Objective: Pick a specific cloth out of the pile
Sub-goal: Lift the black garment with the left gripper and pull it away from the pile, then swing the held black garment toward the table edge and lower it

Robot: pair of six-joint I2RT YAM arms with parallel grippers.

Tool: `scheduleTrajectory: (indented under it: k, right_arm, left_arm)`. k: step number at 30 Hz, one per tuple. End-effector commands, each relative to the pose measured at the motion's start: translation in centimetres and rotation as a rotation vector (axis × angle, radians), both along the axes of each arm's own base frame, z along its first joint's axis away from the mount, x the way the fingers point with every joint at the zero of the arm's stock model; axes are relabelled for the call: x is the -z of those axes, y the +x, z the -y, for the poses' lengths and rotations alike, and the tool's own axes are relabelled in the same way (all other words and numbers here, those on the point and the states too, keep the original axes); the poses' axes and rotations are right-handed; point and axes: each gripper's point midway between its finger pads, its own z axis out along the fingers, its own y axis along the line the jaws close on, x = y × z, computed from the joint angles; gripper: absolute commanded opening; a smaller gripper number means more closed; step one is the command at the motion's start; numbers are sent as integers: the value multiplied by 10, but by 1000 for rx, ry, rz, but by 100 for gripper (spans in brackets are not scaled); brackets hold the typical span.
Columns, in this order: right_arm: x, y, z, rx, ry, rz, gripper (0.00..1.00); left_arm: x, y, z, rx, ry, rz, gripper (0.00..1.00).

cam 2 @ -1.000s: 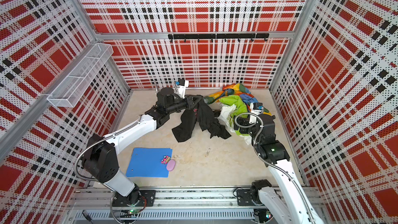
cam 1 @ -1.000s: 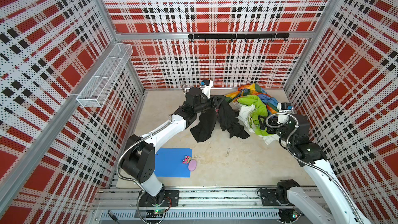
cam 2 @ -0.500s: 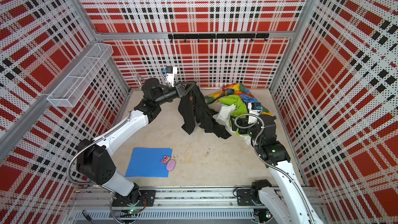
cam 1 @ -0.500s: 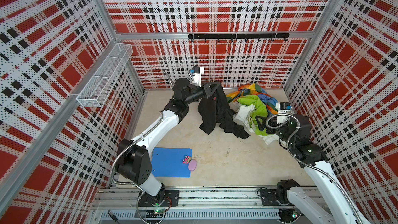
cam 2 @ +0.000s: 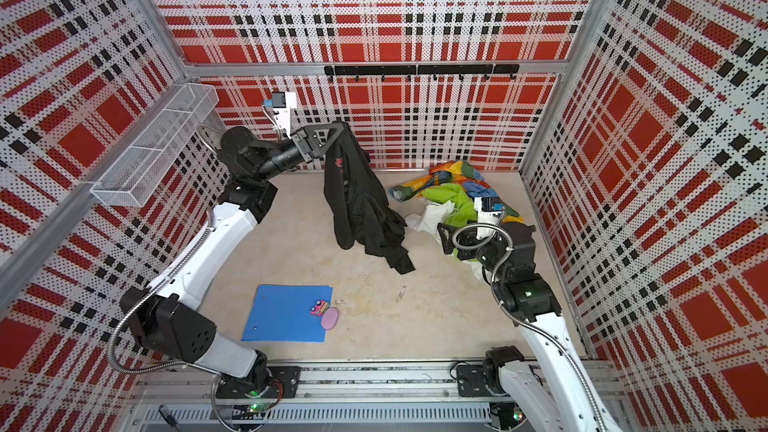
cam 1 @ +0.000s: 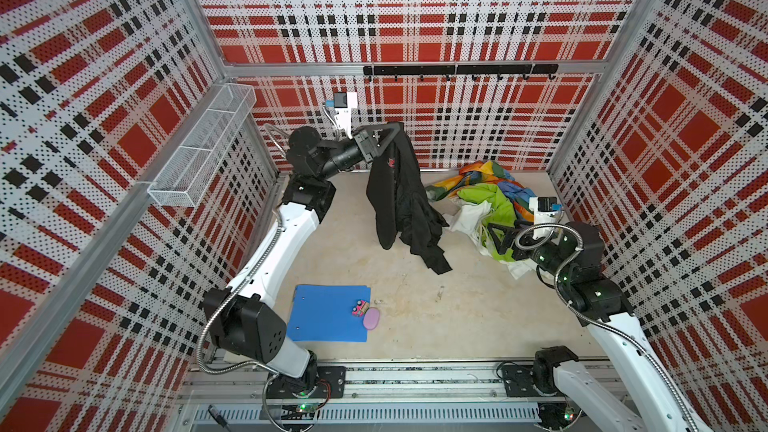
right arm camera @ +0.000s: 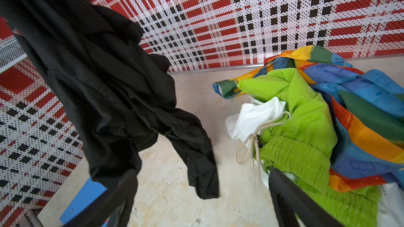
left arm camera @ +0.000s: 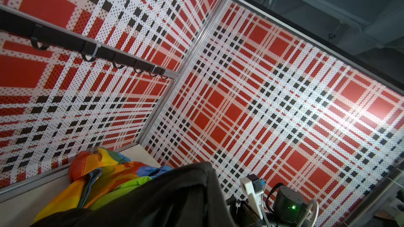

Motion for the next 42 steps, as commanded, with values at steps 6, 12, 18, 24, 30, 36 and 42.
scheduleTrajectory:
  k: [6,12,18,24,30,36,42]
  right_arm:
    - [-21,0,-12,-46,39,65,100]
    - [-21,-2,-25,-65,26,62,100]
    - [-19,-3,-42,-111,43,57,100]
    - [-19,-5,-67,-171,62,59,100]
    - [-11,-6,-100,-227,64,49,100]
    - [0,-5,-139,-296,32,27,100]
    - [0,-6,-163,-331,46,28,100]
  left_arm:
    - [-66,-33,-39,114,-99,150,0]
    - [-75,-22,-59,93,-101,154,0]
    - [-79,-14,-94,-12,-89,161,0]
    - [-73,-14,-118,-83,-67,144,0]
    - [-68,-25,-155,-199,-40,139,0]
    - [-83,-44,-184,-290,-24,168,0]
    - [-96,-48,-193,-322,-13,197,0]
